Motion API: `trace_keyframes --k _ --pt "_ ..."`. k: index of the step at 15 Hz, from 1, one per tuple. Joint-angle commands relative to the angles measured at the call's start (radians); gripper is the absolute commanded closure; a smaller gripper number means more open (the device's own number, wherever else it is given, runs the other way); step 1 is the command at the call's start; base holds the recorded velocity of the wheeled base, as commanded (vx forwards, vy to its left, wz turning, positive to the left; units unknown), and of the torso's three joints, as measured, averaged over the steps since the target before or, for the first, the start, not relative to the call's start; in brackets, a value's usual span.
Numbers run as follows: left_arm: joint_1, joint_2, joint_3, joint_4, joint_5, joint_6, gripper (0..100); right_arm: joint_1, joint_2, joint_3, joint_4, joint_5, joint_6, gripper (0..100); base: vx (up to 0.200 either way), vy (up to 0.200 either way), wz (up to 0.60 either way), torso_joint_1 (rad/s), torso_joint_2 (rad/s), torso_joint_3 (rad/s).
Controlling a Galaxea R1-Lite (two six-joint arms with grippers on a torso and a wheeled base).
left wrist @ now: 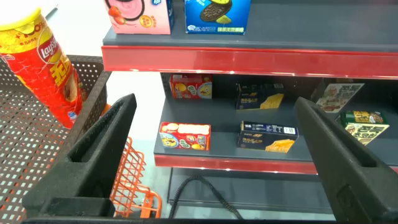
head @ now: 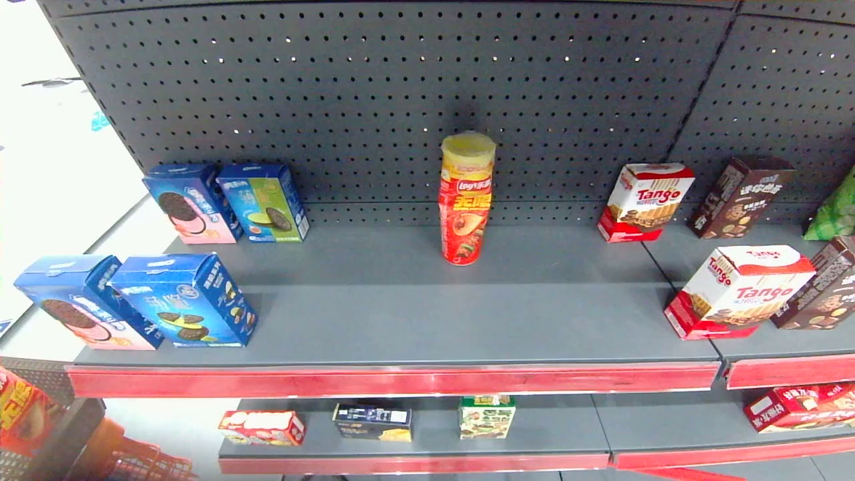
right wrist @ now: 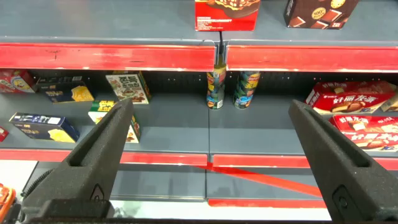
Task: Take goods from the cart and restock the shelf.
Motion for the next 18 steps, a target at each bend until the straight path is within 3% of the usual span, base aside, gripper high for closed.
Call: trace_keyframes --k 1,9,18 --pt "0.0 0.0 0.0 0.0 0.0 0.0 0 0.0 0.0 0.0 0.0 0.001 -0.001 0 0.0 0.0 0.0 0.0 0.0 0.0" --pt "0.0 0.0 0.0 0.0 -0.001 -0.001 0 0.0 0.0 0.0 0.0 0.001 0.001 0 0.0 0.0 0.0 0.0 0.0 0.0" --pt "0.0 0.0 0.0 0.0 -0.001 -0.001 0 0.0 0.0 0.0 0.0 0.001 -0.004 0 0.0 0.0 0.6 0.003 0.0 0.0"
